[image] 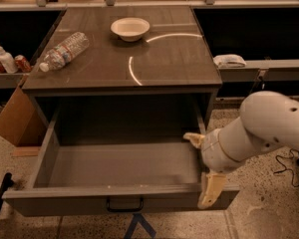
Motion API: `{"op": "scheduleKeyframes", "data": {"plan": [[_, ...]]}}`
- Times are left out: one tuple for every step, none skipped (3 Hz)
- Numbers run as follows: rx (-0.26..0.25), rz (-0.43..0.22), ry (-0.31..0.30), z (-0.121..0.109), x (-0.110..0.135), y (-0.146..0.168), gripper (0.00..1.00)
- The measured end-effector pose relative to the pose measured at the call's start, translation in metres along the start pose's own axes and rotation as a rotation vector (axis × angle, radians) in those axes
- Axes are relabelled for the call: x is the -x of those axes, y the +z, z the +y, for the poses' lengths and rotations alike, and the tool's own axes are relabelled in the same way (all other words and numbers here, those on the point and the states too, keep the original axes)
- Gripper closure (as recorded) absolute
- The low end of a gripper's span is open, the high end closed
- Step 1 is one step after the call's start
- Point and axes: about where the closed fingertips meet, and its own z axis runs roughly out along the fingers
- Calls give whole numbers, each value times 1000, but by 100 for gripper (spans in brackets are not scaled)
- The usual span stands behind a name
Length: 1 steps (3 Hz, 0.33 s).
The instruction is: Open top drawer
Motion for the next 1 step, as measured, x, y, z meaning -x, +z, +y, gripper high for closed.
{"op": "scheduleKeyframes", "data": {"plan": [[-57, -2, -23, -23, 2, -28, 0]]}}
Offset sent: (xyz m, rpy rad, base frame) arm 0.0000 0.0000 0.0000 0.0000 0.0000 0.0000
